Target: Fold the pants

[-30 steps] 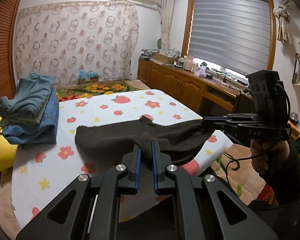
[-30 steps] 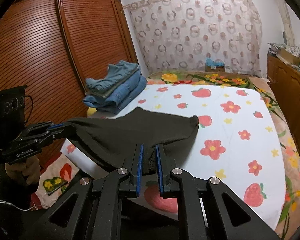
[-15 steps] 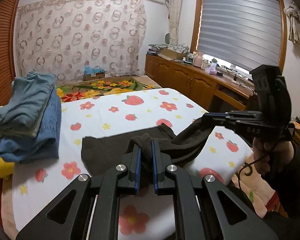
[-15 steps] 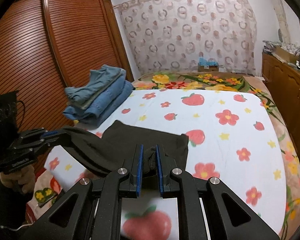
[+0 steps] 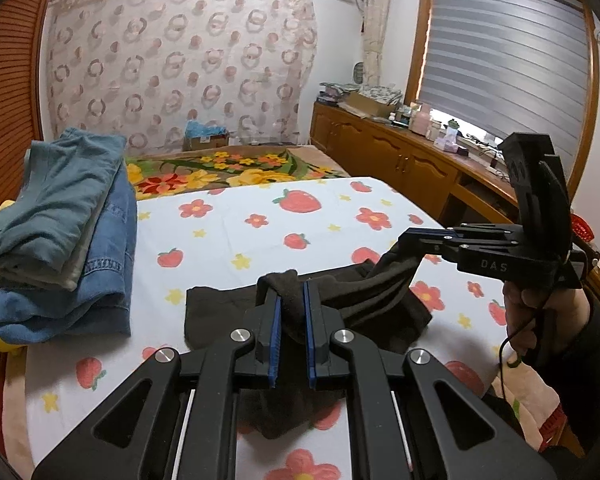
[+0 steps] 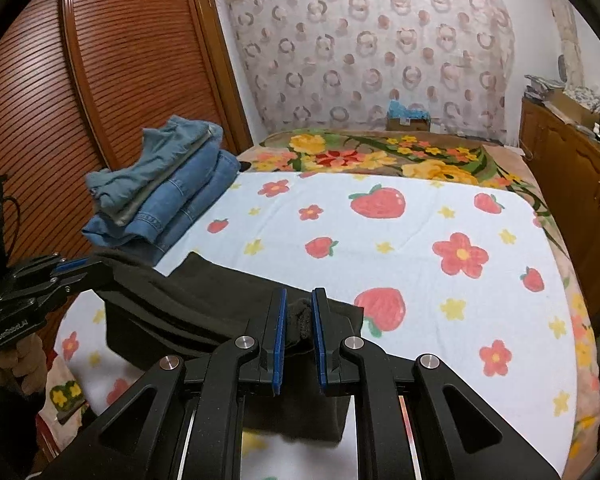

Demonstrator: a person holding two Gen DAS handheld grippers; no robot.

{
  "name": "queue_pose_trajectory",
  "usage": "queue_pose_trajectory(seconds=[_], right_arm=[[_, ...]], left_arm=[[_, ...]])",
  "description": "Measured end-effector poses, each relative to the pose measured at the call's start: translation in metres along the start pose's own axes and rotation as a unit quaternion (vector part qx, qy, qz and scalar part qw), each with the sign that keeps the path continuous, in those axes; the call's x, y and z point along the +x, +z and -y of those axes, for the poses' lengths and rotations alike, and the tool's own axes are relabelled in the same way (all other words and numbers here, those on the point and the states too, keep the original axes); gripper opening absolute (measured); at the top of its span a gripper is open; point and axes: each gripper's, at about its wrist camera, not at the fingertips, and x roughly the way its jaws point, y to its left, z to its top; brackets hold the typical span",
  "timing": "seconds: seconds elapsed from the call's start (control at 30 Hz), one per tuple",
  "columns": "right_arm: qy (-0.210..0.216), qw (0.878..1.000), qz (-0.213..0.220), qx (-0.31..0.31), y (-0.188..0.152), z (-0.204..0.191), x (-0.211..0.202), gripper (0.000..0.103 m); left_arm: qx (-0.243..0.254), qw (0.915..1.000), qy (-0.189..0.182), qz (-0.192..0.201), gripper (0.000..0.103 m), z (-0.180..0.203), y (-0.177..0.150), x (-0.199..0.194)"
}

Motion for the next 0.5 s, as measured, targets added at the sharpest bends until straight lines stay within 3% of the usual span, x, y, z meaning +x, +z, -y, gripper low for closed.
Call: queue_pose_trajectory(seconds=[0.2, 0.27, 0.37, 0.4, 0.5], right_arm=[[-0.006, 1.0, -0.018, -0.007, 0.002, -0.003, 0.02, 0.013], [-0.009, 1.0, -0.022, -0.008, 0.003, -0.004, 0.025, 0.013], [-0.015, 1.0, -0.021, -0.011, 0.005, -0.004, 0.026, 0.013], [-0.015, 1.0, -0.021, -0.011, 0.005, -0.004, 0.026, 0.013], [-0.023, 0.999, -0.017, -0.014, 0.003, -0.004, 0.022, 0.016]], left_arm=[[-0.007, 0.9997, 0.012, -0.019, 0.011, -0.007, -0.007, 0.011], [-0.008, 0.9996, 0.018, -0.021, 0.016, -0.008, -0.007, 0.012], [-0.005, 0.9995, 0.028, -0.01, 0.033, -0.009, -0.008, 0.009], [-0.004, 0.9995, 0.03, -0.006, 0.045, -0.009, -0.008, 0.008], [-0.004, 0.9996, 0.028, -0.003, 0.058, -0.011, -0.01, 0.005]])
